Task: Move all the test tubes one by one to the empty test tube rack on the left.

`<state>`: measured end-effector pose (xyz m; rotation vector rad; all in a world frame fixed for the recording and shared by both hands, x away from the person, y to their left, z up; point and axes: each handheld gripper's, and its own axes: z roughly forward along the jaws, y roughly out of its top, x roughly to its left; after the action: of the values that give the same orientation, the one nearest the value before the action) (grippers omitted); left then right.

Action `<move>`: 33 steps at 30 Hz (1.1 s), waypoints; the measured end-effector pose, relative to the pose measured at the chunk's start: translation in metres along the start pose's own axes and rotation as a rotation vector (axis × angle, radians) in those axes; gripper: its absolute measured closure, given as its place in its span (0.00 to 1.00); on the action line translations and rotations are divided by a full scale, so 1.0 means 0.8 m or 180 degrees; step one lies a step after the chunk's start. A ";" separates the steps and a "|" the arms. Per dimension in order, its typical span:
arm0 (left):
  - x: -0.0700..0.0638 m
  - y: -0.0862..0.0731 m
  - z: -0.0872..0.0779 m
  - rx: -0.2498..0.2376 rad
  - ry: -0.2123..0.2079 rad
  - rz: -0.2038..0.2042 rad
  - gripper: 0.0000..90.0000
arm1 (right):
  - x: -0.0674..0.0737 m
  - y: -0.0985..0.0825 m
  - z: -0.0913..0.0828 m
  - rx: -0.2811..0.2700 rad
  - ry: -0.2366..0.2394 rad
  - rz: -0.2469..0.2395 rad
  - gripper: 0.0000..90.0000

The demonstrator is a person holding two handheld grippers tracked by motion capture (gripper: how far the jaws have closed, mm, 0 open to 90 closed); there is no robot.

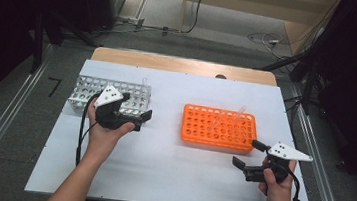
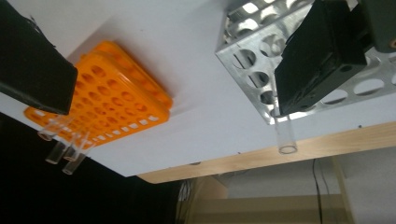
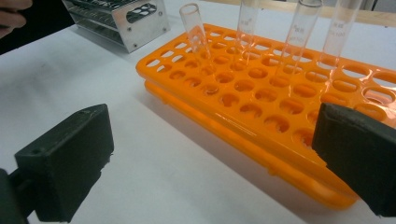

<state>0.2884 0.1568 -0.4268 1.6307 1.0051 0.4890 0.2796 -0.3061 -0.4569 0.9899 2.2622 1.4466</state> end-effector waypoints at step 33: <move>-0.037 -0.040 0.000 0.0029 -0.0282 -0.0025 0.00 | 0.017 0.041 0.124 0.0301 -0.0059 0.0058 0.55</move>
<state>0.2605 0.1339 -0.4514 1.6416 0.9486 0.4039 0.3387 -0.2201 -0.4720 1.0500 2.3329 1.3428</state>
